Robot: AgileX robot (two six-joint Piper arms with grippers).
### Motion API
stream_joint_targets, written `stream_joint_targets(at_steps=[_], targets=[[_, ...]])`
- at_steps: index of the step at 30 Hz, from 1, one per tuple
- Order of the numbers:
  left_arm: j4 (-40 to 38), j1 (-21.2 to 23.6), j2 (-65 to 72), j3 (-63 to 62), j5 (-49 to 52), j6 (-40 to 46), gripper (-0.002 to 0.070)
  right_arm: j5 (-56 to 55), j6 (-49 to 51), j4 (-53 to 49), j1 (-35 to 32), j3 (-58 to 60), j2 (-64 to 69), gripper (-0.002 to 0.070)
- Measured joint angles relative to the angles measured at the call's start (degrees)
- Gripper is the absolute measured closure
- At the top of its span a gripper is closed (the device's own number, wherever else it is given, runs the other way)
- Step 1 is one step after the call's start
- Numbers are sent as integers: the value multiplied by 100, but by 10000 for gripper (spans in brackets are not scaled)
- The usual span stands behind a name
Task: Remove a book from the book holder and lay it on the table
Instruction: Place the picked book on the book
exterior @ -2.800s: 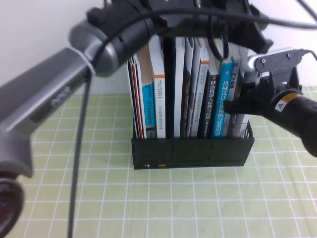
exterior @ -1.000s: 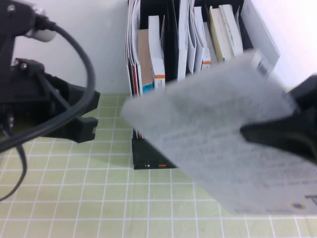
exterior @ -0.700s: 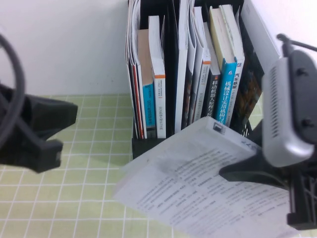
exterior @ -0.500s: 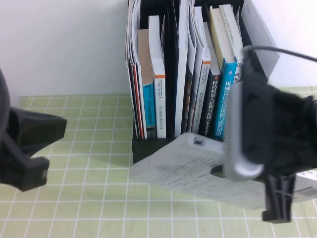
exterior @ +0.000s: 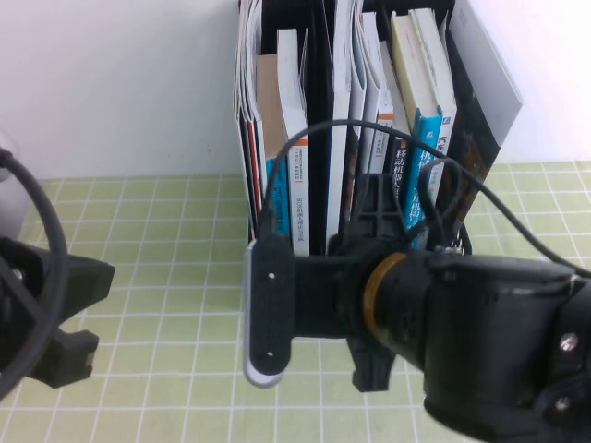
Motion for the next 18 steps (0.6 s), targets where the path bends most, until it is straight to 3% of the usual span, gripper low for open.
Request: stream_joint_targets(at_steps=[8, 18], targets=[[0, 0, 0, 21, -315, -11, 677, -637, 762, -408, 101, 512, 531, 559], [0, 0, 0, 21, -580, -11, 677, -1230, 1191, 135, 217, 973, 1164, 559]])
